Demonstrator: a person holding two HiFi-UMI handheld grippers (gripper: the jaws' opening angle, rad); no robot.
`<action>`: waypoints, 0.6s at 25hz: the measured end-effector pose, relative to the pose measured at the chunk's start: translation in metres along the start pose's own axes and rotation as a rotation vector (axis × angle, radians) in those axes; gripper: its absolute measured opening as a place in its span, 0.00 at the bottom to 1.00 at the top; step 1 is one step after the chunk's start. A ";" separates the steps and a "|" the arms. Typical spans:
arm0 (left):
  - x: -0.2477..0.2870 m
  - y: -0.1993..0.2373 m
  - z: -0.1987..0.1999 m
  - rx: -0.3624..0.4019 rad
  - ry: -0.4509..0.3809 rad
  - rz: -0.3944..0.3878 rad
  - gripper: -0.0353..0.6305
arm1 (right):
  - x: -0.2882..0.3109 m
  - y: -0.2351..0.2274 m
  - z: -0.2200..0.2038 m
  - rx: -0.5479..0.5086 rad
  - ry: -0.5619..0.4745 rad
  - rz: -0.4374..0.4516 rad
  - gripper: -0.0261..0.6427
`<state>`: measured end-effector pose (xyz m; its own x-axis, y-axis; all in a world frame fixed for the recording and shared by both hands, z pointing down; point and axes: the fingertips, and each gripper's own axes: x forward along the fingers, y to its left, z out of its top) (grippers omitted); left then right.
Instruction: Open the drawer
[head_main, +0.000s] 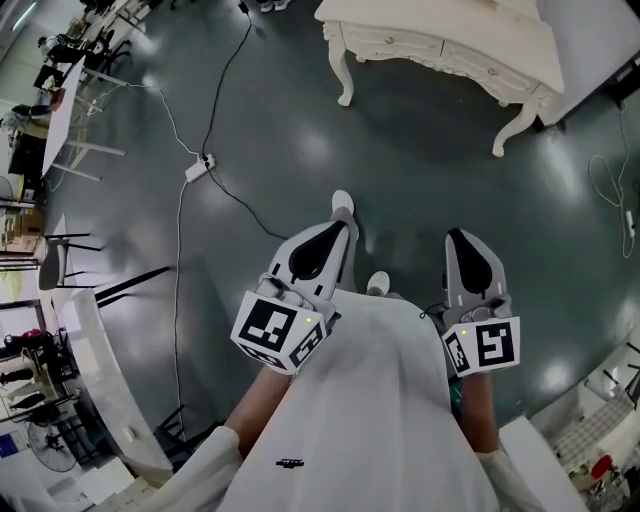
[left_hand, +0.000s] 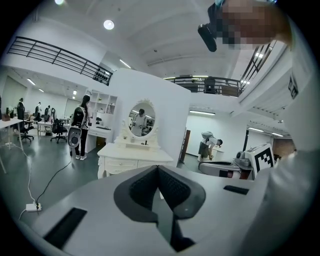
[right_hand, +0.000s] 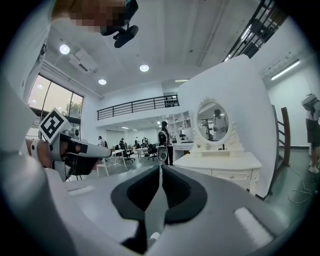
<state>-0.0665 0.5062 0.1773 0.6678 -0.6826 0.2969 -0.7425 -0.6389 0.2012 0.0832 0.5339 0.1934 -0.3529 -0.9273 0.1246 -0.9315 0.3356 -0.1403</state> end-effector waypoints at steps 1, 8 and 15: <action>0.004 0.001 0.000 0.001 0.001 -0.002 0.07 | 0.002 -0.003 0.000 0.005 -0.002 -0.004 0.07; 0.036 0.014 0.011 0.012 0.007 -0.029 0.07 | 0.028 -0.026 -0.006 0.040 0.019 -0.033 0.07; 0.091 0.054 0.030 0.001 0.036 -0.038 0.07 | 0.092 -0.055 -0.008 0.057 0.061 -0.021 0.07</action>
<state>-0.0448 0.3992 0.1876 0.6933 -0.6443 0.3229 -0.7164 -0.6646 0.2121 0.1014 0.4311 0.2204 -0.3396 -0.9216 0.1877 -0.9328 0.3045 -0.1927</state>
